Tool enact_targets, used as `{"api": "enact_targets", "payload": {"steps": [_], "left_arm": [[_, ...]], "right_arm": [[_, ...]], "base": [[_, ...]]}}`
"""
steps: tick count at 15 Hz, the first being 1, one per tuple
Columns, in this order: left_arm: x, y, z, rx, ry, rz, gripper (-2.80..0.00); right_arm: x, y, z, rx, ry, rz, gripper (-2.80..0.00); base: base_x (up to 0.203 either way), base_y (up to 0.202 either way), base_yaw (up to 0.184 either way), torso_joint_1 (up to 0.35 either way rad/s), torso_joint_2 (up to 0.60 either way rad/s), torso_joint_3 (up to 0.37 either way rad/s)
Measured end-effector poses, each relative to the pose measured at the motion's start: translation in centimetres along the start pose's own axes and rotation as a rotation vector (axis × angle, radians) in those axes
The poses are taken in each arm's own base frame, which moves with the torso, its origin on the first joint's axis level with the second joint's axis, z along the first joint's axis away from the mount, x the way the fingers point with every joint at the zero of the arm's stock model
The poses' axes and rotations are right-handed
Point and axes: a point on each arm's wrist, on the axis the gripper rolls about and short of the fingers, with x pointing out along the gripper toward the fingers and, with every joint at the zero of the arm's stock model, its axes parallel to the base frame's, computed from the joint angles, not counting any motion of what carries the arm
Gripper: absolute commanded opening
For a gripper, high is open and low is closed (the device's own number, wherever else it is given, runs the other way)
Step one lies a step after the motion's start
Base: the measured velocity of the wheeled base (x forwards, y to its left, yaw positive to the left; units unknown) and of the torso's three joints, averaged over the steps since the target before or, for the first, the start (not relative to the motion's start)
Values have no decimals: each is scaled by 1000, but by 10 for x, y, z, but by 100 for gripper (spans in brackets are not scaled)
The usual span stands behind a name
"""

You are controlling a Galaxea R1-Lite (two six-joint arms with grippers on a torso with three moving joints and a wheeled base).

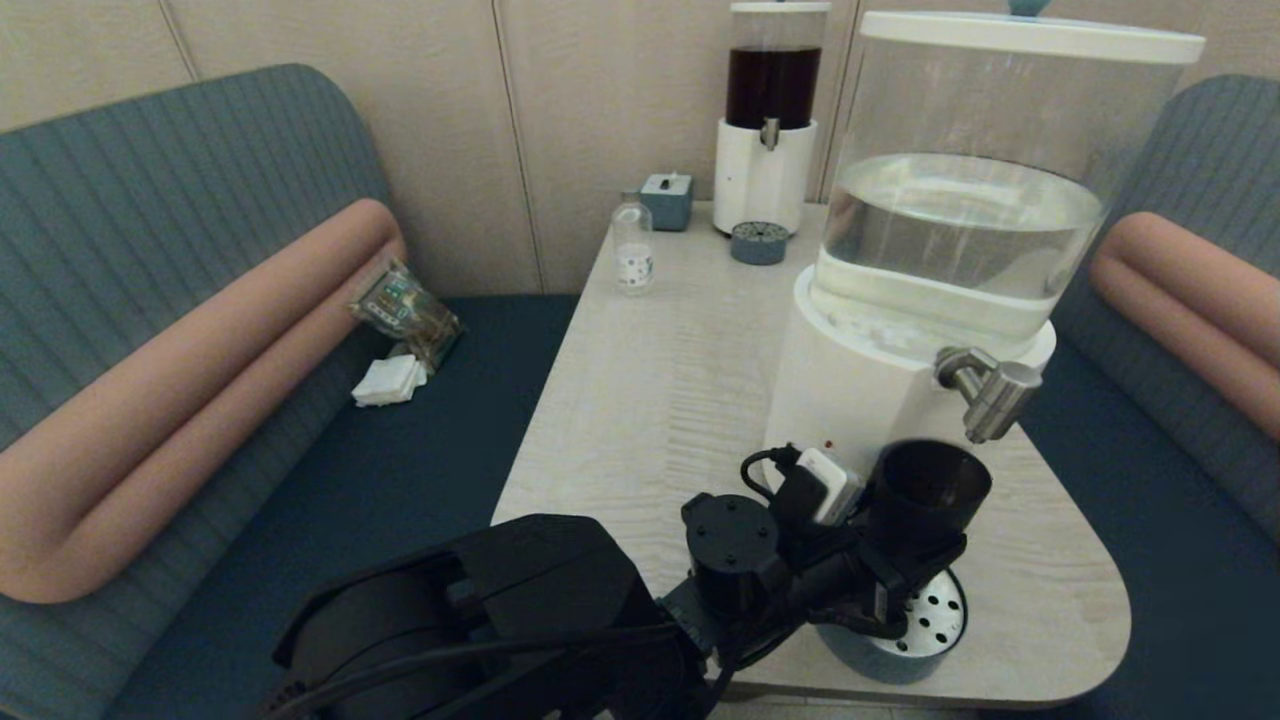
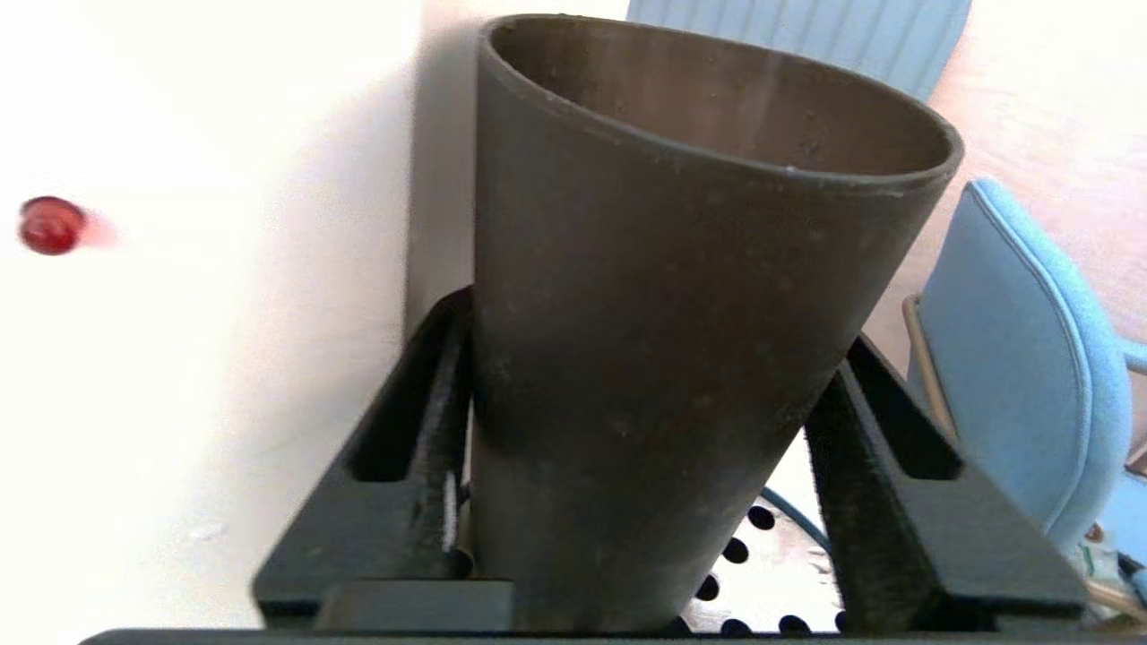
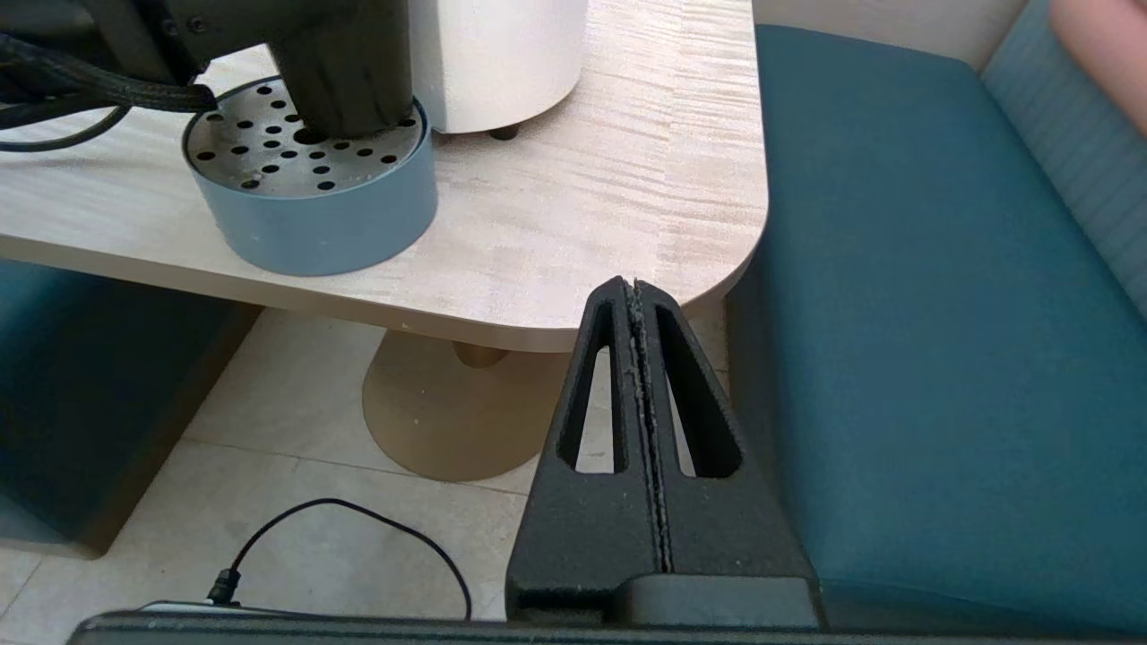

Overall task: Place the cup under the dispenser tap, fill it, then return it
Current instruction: Place the cup next to the water dispenser

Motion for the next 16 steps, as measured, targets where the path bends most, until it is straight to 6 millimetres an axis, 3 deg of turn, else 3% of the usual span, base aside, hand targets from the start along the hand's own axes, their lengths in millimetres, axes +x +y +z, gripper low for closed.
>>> {"api": "enact_targets", "payload": {"steps": [9,16], "left_arm": [[-7,-9,2,-9,20,-12,-280],[-19,-17,24,-10,20,-21,-280]], "right_arm": [[0,0,0,0,0,0,-280],[0,0,0,0,0,0,-280]], "base": [[0,0,0,0,0,0],[0,0,0,0,0,0]]}}
